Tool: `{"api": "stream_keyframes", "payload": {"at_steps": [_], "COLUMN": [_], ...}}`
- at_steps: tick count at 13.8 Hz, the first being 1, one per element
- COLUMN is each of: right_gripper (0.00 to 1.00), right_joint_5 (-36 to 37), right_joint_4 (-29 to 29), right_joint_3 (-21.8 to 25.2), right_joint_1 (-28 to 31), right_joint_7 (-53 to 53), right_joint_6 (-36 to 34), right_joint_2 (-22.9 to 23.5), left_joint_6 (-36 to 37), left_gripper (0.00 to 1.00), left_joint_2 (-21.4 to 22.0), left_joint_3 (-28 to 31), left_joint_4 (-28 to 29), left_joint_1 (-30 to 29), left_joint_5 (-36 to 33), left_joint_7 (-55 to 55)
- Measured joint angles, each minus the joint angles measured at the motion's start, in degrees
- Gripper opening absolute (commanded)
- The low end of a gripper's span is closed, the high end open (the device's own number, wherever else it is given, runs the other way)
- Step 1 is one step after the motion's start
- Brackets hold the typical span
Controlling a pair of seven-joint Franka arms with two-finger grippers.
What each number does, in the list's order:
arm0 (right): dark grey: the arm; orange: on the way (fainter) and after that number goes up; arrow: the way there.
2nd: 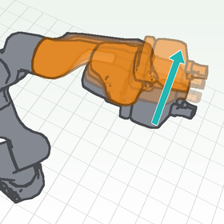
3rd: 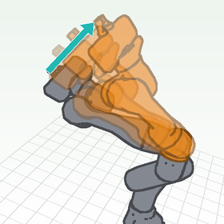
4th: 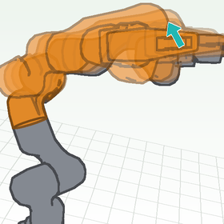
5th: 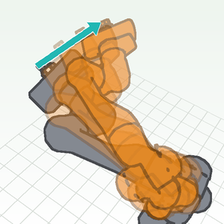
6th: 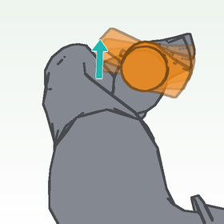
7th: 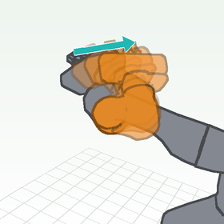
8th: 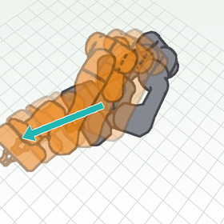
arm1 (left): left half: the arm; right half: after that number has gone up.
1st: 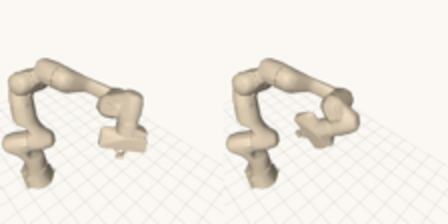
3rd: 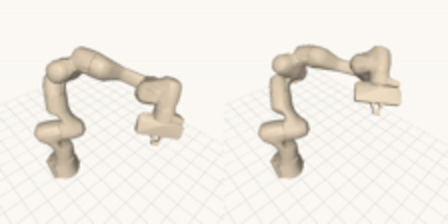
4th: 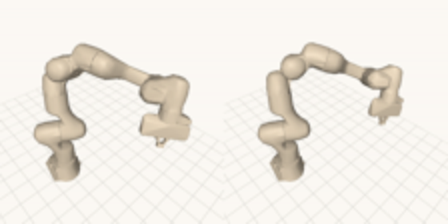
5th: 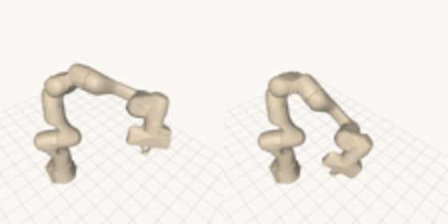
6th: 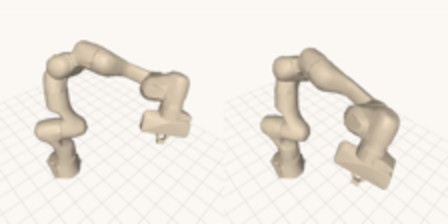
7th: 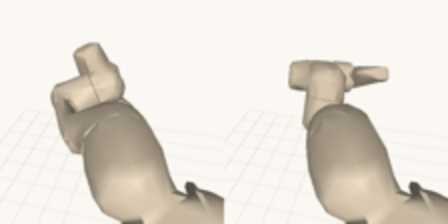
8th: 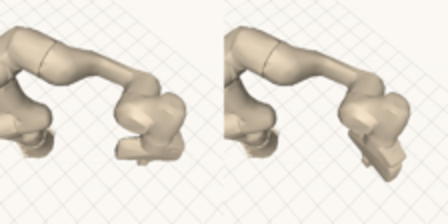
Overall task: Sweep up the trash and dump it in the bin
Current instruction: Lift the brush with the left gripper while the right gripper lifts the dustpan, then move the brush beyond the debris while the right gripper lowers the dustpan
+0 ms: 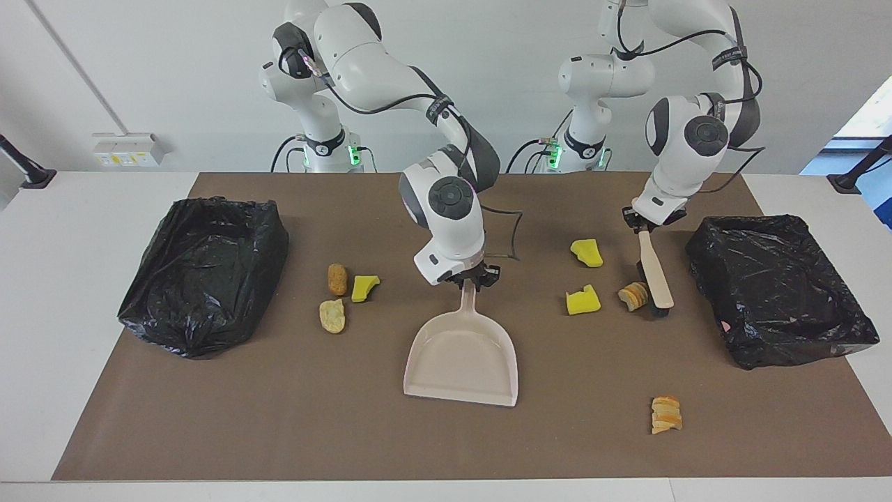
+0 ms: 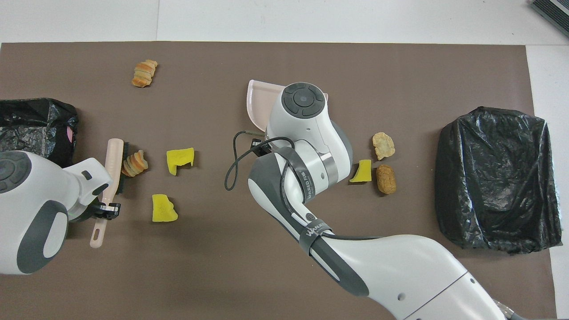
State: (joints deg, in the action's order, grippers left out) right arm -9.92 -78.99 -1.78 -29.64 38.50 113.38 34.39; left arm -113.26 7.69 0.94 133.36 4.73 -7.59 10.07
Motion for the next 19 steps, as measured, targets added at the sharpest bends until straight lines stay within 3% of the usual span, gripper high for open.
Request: {"api": "stream_keyframes", "payload": {"at_steps": [4, 10, 13, 16, 19], "right_gripper": [0.0, 0.0, 0.0, 0.0, 0.0], "right_joint_5": [0.2, 0.6, 6.2, 9.0, 10.2], "right_joint_4": [0.2, -1.1, -3.0, -5.9, -10.5], "right_joint_3": [0.3, 0.7, 0.7, 0.4, 0.4], "right_joint_1": [0.3, 7.4, 8.3, 7.9, 7.9], "right_joint_7": [-8.6, -37.3, -47.5, -56.4, -66.8], "right_joint_6": [-2.0, -18.6, -21.8, -21.6, -17.7], "right_joint_2": [-4.8, -14.3, -17.0, -18.2, -19.6], "left_joint_6": [3.3, 9.6, 9.7, 8.0, 5.3], "left_gripper": [0.0, 0.0, 0.0, 0.0, 0.0], "left_joint_2": [0.2, 2.5, 2.2, -0.6, -6.8], "left_joint_3": [-1.1, -2.6, -2.9, -2.6, -1.9], "left_joint_4": [-0.3, -3.9, -6.8, -11.6, -18.8], "left_joint_1": [0.4, 1.1, 1.1, 1.0, 0.9], "left_joint_5": [0.0, 8.4, 8.8, 7.3, 4.5], "left_joint_7": [2.9, 5.5, 5.5, 7.0, 11.5]}}
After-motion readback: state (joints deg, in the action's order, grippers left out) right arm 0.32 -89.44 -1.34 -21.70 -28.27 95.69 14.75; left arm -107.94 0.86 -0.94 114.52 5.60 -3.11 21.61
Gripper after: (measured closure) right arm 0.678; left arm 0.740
